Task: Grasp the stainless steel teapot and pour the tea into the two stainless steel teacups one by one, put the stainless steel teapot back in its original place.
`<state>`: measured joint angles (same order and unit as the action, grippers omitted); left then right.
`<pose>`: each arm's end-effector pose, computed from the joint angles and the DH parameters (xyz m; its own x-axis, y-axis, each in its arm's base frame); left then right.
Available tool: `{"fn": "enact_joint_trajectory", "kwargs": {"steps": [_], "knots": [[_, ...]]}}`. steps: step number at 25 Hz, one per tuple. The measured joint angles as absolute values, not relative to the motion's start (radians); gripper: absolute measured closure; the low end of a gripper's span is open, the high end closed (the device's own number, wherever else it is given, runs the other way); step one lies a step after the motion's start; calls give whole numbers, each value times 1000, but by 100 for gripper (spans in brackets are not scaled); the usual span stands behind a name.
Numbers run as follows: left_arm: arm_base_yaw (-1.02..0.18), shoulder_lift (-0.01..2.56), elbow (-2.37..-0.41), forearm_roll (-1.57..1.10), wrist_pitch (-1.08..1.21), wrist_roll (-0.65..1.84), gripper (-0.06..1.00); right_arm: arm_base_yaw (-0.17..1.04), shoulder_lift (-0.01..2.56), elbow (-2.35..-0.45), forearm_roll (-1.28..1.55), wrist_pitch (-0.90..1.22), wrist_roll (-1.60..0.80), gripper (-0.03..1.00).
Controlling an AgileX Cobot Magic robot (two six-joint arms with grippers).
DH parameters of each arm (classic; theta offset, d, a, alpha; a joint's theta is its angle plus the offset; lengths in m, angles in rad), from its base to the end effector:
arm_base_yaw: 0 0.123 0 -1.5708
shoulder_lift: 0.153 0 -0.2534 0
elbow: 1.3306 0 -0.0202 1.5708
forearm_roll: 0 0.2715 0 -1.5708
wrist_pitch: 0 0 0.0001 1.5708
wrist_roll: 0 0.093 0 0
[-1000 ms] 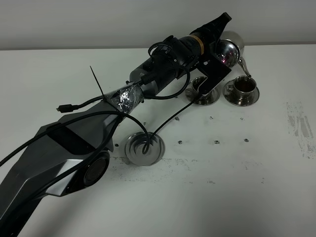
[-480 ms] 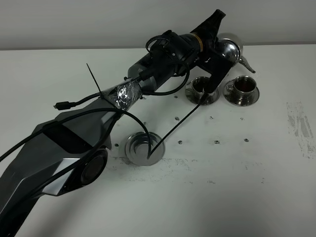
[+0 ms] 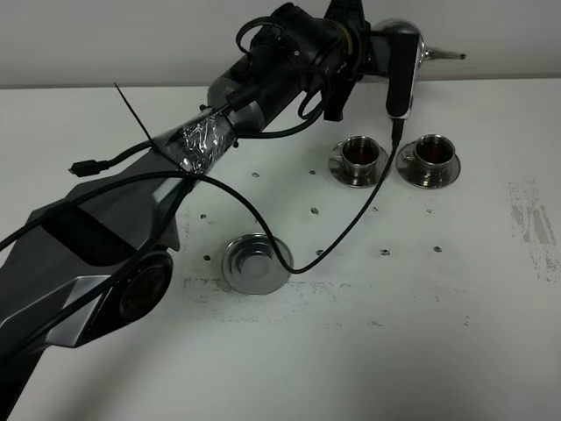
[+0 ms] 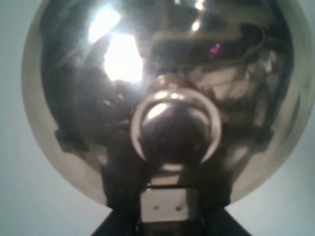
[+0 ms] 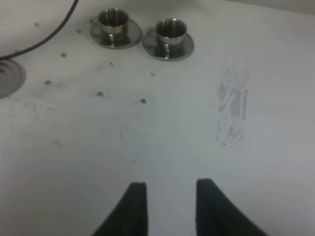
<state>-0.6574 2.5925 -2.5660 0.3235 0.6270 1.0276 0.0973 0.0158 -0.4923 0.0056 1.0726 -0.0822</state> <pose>0.4712 -0.3418 0.2102 0.3437 0.9282 -0.1429 0.5222 -0.0624 0.8505 0.0498 0.0053 0.2823 -0.4753 -0.1262 -0.8707 -0.1396 0.9879 -0.0670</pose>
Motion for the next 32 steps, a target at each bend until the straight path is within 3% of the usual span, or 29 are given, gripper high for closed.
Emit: {"fn": "enact_joint_trajectory", "kwargs": {"steps": [5, 15, 32], "knots": [[-658, 2509, -2566, 295, 786, 727, 76, 97, 16, -492, 6, 1073, -82, 74], [-715, 2447, -2568, 37, 1110, 685, 76, 97, 16, -492, 6, 1073, -82, 74], [-778, 2590, -2569, -37, 1151, 694, 76, 97, 16, -492, 6, 1073, -82, 74]]}}
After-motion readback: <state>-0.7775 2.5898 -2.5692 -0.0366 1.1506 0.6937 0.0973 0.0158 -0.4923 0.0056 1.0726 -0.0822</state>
